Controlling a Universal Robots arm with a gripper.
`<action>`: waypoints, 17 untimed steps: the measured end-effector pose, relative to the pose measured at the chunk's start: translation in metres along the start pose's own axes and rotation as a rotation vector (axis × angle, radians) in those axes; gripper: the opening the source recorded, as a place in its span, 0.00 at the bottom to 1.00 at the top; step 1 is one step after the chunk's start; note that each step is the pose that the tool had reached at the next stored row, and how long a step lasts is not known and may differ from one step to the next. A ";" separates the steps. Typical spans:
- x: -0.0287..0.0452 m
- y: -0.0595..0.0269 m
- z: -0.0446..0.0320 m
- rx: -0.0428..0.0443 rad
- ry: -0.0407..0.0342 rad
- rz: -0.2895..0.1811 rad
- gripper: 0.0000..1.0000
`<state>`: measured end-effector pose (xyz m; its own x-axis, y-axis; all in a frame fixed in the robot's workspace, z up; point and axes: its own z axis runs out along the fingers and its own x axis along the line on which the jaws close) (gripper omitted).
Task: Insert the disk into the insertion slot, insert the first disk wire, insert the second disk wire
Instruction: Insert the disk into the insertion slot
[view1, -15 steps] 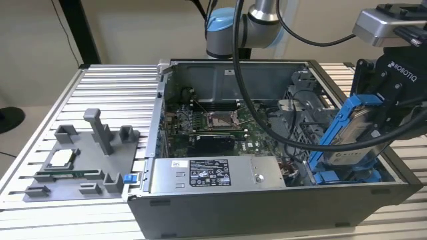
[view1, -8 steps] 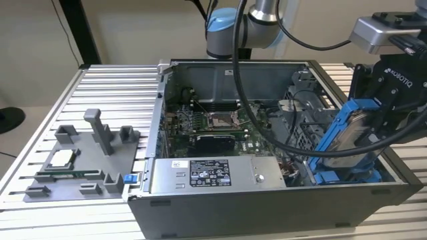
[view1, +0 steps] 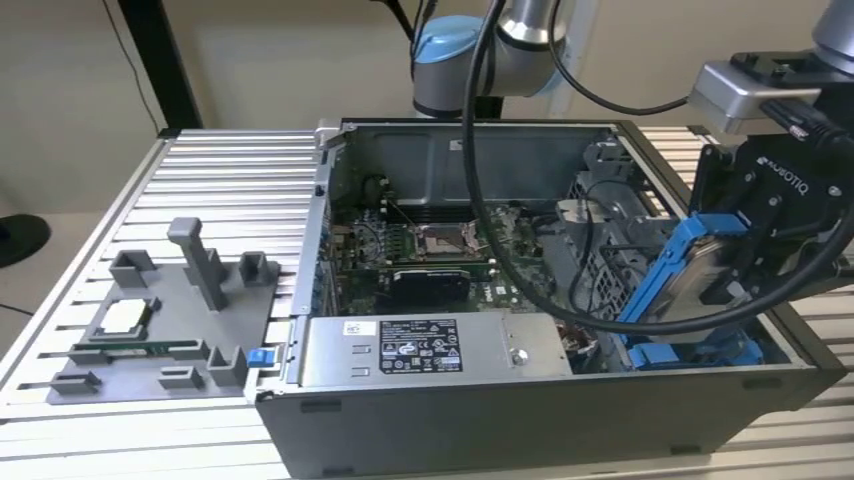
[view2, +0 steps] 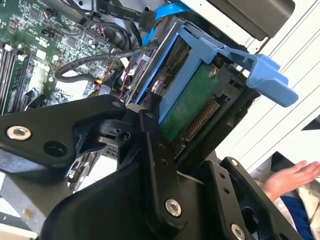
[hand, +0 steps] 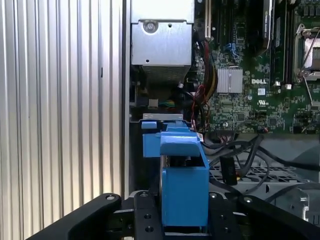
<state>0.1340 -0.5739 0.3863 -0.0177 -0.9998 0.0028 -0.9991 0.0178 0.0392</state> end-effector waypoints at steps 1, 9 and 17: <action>0.0000 -0.0001 0.0018 0.0000 0.0001 0.000 0.00; 0.0000 -0.0003 0.0044 0.0001 0.0001 0.000 0.00; 0.0000 -0.0003 0.0048 0.0000 0.0000 0.000 1.00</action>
<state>0.1340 -0.5739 0.3815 -0.0177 -0.9998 0.0028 -0.9991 0.0177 0.0392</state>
